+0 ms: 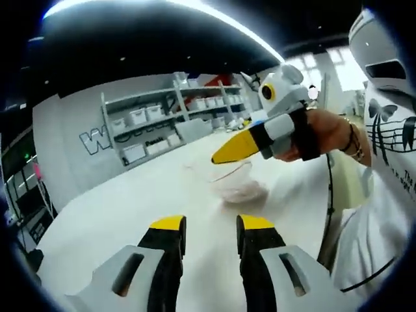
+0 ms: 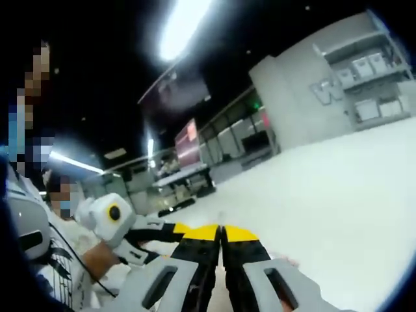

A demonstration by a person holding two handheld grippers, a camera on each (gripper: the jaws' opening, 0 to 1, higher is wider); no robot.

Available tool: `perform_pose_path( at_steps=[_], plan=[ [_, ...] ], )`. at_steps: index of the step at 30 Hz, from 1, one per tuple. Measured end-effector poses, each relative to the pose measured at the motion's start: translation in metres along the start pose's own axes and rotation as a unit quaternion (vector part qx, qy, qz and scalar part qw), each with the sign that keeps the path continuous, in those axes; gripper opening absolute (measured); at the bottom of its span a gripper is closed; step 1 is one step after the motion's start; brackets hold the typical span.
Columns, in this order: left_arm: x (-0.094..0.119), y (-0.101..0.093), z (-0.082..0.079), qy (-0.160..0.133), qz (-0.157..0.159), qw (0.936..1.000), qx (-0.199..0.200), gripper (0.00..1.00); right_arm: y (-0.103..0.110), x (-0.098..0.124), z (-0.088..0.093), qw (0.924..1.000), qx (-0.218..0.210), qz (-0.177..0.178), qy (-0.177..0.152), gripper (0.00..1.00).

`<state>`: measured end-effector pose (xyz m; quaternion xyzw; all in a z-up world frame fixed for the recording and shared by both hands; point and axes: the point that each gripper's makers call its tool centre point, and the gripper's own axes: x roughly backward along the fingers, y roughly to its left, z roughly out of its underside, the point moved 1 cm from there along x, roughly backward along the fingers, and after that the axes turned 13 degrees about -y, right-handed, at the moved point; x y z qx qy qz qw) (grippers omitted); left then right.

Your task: Open the resealable bag by pulling the two sides of the seal apart until the entire bag opening is separated and visibly accessible.

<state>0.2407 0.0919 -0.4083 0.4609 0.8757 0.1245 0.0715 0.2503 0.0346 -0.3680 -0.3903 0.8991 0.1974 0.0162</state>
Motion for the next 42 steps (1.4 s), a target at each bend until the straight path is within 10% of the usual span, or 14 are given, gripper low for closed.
perform_pose_path(
  at_steps=[27, 42],
  plan=[
    [0.015, 0.01, 0.024, 0.058, -0.052, 0.994, 0.078, 0.84, -0.022, 0.015, -0.022, 0.9985, -0.026, 0.028, -0.04, 0.0],
    [0.021, 0.014, 0.026, 0.059, -0.067, 0.9932, 0.075, 0.97, -0.032, 0.02, -0.042, 0.9949, -0.05, 0.039, -0.078, 0.0]
  ],
)
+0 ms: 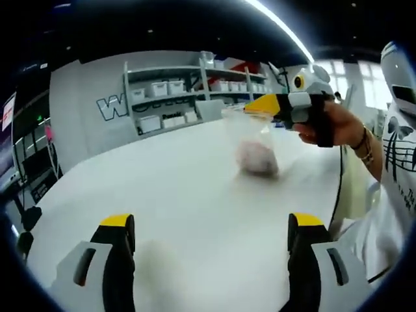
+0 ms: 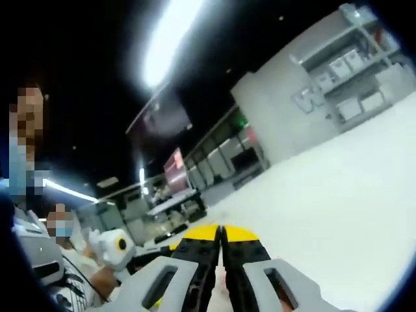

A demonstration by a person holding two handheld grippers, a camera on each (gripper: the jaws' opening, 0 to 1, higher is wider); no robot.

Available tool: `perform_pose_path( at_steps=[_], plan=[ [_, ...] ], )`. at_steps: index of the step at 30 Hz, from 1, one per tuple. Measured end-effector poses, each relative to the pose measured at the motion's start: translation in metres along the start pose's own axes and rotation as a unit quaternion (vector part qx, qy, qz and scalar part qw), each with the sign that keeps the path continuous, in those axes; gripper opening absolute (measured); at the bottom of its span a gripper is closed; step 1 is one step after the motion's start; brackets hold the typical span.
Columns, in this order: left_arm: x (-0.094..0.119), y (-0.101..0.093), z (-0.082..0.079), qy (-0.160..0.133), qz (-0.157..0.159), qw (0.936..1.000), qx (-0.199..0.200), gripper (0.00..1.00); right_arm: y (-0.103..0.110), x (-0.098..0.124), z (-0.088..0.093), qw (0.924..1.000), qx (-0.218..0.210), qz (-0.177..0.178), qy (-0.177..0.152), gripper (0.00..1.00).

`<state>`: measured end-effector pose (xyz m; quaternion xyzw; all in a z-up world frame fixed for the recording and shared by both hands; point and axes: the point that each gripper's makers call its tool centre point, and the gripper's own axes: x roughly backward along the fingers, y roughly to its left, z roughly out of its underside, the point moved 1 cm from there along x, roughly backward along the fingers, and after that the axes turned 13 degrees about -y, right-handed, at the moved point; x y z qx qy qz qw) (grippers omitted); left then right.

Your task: Open the resealable bag by pulling the two sides of the seal apart until the entire bag opening is separated and visibly accessible.

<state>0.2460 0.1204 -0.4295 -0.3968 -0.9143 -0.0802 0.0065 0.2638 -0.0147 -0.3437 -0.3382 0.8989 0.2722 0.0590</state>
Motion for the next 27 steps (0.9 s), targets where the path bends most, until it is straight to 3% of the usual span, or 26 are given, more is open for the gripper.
perform_pose_path(
  at_steps=[16, 27],
  plan=[
    [0.003, 0.006, 0.0, -0.004, -0.01, 0.9999, -0.001, 0.99, -0.002, 0.005, -0.017, 0.9987, -0.038, 0.001, -0.033, 0.0],
    [0.004, 0.009, -0.002, -0.005, -0.012, 0.9999, -0.002, 0.99, -0.002, 0.007, -0.027, 0.9996, -0.006, 0.007, -0.028, 0.0]
  ],
)
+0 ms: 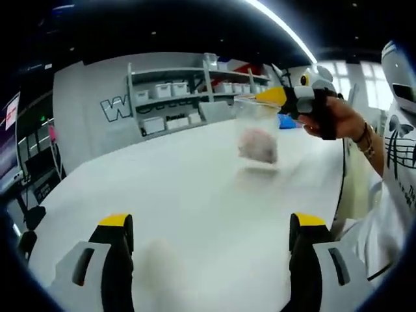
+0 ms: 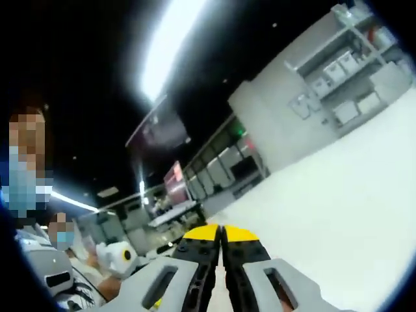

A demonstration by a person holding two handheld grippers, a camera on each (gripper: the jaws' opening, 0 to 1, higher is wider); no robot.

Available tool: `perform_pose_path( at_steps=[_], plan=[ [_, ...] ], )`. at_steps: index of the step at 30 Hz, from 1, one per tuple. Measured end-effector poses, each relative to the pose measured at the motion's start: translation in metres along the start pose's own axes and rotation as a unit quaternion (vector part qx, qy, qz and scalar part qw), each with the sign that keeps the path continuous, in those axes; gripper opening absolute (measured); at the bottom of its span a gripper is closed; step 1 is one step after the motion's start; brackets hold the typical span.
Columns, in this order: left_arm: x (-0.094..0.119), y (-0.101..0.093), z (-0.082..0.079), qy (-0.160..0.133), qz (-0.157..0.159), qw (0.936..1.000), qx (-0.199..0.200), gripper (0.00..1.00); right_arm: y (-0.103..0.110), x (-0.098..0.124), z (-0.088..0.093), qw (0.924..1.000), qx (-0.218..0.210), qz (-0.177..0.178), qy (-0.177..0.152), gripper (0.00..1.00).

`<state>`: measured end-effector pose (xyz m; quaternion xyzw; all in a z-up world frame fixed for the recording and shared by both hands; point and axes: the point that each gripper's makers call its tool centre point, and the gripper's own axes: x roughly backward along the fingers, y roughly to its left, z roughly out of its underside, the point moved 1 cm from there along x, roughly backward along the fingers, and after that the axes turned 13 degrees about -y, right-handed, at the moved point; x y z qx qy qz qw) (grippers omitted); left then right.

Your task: Open the resealable bag by pulling the two sides of the seal apart until the entire bag opening is separated and visibly accessible.

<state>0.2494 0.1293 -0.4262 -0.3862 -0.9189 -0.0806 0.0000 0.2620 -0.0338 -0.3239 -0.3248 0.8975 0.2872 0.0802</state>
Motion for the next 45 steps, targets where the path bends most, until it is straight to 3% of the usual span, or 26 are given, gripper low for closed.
perform_pose_path(
  at_steps=[11, 45],
  plan=[
    [0.002, 0.003, -0.002, -0.002, -0.002, 1.0, -0.002, 0.99, 0.001, -0.01, -0.011, 0.9994, 0.033, -0.005, 0.006, 0.0],
    [0.005, 0.004, -0.007, -0.012, -0.001, 0.9999, -0.002, 0.98, -0.027, -0.045, -0.01, 0.9956, 0.085, 0.009, 0.037, 0.0]
  ],
)
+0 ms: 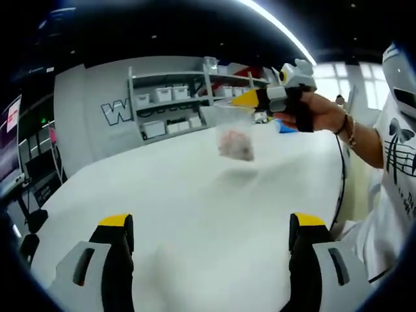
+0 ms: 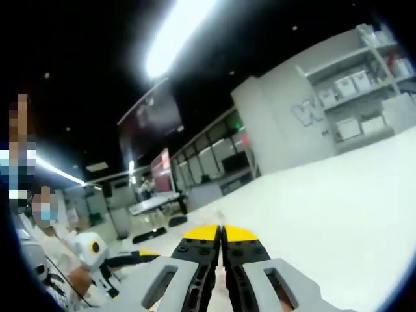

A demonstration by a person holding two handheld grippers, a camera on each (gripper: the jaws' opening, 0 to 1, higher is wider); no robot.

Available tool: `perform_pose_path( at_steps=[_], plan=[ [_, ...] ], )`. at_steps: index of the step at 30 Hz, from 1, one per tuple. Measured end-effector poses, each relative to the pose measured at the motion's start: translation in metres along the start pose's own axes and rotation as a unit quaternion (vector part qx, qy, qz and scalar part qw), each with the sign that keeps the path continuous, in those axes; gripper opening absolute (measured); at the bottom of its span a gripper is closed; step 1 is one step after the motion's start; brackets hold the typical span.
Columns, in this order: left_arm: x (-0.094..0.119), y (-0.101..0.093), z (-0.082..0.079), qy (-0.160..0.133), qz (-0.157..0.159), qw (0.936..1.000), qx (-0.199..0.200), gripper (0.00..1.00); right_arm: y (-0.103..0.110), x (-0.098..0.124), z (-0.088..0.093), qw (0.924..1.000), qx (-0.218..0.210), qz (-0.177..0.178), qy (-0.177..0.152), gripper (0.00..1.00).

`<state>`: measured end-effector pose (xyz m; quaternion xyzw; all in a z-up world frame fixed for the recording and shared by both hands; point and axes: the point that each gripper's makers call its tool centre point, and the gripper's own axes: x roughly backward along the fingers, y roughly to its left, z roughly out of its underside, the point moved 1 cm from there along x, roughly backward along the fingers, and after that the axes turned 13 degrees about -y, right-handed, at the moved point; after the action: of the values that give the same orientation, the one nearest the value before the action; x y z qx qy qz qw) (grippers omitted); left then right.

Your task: Open the resealable bag by pulling the two sides of the seal apart until the entire bag opening is separated and visibly accessible.

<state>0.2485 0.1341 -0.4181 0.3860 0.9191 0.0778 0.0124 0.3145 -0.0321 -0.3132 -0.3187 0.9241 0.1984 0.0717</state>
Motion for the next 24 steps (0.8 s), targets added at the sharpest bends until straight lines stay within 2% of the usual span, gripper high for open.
perform_pose_path(
  at_steps=[24],
  plan=[
    [0.002, 0.002, -0.006, -0.008, -0.004, 0.9999, -0.007, 0.98, -0.023, -0.026, 0.0, 0.9992, 0.031, 0.013, 0.021, 0.0]
  ],
)
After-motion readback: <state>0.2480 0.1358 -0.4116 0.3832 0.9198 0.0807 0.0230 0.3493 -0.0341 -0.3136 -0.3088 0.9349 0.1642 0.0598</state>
